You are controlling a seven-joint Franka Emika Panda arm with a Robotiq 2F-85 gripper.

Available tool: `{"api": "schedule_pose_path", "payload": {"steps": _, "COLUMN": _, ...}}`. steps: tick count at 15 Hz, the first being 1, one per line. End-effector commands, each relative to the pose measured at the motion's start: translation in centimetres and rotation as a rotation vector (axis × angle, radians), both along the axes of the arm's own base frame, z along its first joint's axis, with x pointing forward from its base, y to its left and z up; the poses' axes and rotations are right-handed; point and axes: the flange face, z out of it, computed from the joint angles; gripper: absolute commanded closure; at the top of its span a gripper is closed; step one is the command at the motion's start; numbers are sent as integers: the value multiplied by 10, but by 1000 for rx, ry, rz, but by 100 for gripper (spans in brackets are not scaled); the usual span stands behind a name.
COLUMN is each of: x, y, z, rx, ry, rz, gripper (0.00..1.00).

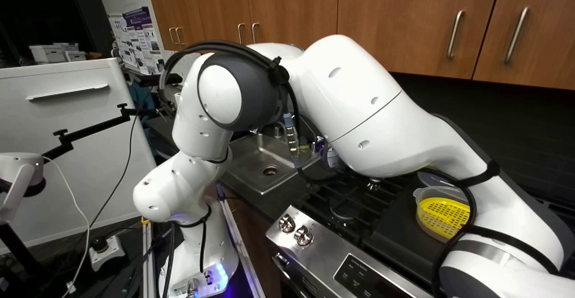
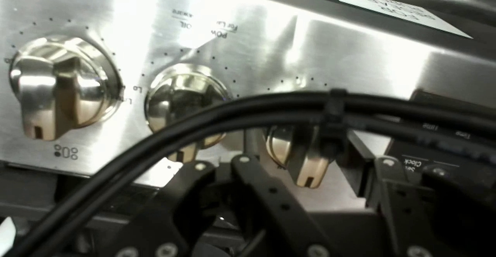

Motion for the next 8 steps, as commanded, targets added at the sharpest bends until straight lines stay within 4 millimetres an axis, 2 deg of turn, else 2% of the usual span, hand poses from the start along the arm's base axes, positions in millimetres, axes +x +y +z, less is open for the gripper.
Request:
{"api": "schedule_pose_path", "payload": {"steps": 1, "x": 1, "y": -2, "z": 8, "rx": 5, "ry": -6, "rz": -2, "gripper": 75}}
{"api": "schedule_pose_path", "payload": {"steps": 3, "x": -2, "y": -2, "z": 12, "rx": 9, "ry": -7, "rz": -3, "gripper": 88}}
{"api": "schedule_pose_path", "payload": {"steps": 7, "x": -8, "y": -1, "z": 15, "rx": 15, "ry": 7, "rz": -21, "gripper": 97}}
{"api": "schedule_pose_path", "payload": {"steps": 8, "x": -6, "y": 2, "z": 12, "rx": 9, "ry": 6, "rz": -17, "gripper": 94}}
